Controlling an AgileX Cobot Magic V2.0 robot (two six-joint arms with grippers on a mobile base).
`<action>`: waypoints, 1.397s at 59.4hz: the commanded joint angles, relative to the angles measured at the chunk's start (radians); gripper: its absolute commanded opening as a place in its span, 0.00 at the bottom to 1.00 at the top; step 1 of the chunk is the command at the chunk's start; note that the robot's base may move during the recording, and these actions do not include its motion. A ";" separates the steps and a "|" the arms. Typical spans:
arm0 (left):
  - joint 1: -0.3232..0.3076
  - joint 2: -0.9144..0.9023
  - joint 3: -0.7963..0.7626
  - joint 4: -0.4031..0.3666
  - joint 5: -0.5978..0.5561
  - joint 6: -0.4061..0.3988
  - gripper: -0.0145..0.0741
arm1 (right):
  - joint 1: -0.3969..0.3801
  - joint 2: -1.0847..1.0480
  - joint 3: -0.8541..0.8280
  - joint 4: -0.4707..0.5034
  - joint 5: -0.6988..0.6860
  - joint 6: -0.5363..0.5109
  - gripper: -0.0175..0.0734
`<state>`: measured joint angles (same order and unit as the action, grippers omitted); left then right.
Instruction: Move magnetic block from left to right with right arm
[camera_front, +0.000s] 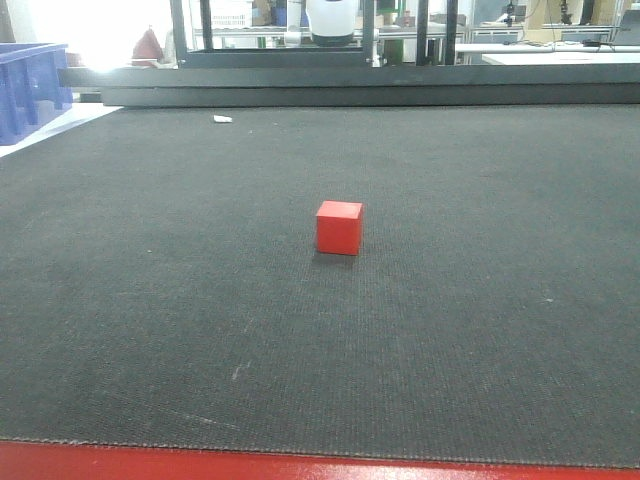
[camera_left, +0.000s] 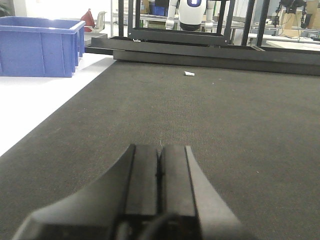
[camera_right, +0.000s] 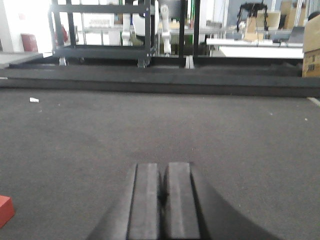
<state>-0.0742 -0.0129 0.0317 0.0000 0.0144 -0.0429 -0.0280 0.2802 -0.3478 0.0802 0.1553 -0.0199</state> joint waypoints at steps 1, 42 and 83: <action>0.003 -0.014 0.010 0.000 -0.090 -0.004 0.03 | -0.004 0.128 -0.106 -0.003 -0.047 0.000 0.54; 0.003 -0.014 0.010 0.000 -0.090 -0.004 0.03 | 0.428 0.971 -0.915 -0.109 0.532 0.363 0.87; 0.003 -0.014 0.010 0.000 -0.090 -0.004 0.03 | 0.662 1.628 -1.437 -0.284 0.786 0.894 0.87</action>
<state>-0.0742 -0.0129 0.0317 0.0000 0.0144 -0.0429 0.6357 1.9292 -1.7315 -0.1651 0.9533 0.8453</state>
